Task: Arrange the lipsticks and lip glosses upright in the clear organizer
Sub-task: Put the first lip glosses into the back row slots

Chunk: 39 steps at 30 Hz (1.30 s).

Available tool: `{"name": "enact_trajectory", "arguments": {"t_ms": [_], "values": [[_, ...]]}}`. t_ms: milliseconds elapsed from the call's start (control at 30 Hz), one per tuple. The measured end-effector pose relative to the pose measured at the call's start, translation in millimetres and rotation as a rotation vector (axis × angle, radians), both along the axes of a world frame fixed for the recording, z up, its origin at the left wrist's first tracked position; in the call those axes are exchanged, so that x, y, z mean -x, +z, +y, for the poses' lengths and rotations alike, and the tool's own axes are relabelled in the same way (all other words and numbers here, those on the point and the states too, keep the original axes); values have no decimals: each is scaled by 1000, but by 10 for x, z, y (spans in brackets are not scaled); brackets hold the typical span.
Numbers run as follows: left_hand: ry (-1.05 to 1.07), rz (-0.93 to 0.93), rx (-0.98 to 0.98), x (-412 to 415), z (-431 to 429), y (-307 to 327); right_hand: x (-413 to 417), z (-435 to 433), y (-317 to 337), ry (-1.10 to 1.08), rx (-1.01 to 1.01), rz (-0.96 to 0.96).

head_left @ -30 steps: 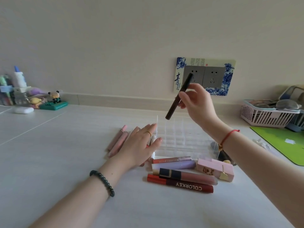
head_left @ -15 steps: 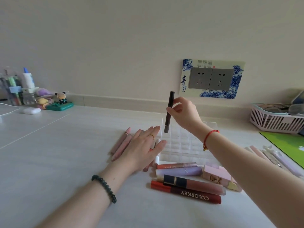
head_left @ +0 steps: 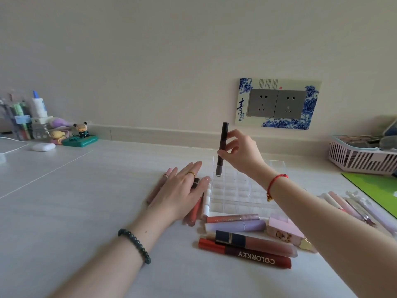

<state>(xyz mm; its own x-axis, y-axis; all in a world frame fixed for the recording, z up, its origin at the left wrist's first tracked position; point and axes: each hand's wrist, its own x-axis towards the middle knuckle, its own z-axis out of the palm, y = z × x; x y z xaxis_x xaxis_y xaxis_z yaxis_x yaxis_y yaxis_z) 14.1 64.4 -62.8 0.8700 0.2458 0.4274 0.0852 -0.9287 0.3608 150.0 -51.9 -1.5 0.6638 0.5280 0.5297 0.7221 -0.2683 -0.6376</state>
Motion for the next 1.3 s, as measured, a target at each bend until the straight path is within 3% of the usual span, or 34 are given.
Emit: {"name": "enact_trajectory", "arguments": {"t_ms": [233, 633, 1300], "values": [[45, -94, 99, -7, 72, 15, 16, -33, -4, 5, 36, 14], [321, -162, 182, 125, 345, 139, 50, -79, 1, 9, 79, 23], [422, -66, 334, 191, 634, 87, 350, -691, -63, -18, 46, -124]]}}
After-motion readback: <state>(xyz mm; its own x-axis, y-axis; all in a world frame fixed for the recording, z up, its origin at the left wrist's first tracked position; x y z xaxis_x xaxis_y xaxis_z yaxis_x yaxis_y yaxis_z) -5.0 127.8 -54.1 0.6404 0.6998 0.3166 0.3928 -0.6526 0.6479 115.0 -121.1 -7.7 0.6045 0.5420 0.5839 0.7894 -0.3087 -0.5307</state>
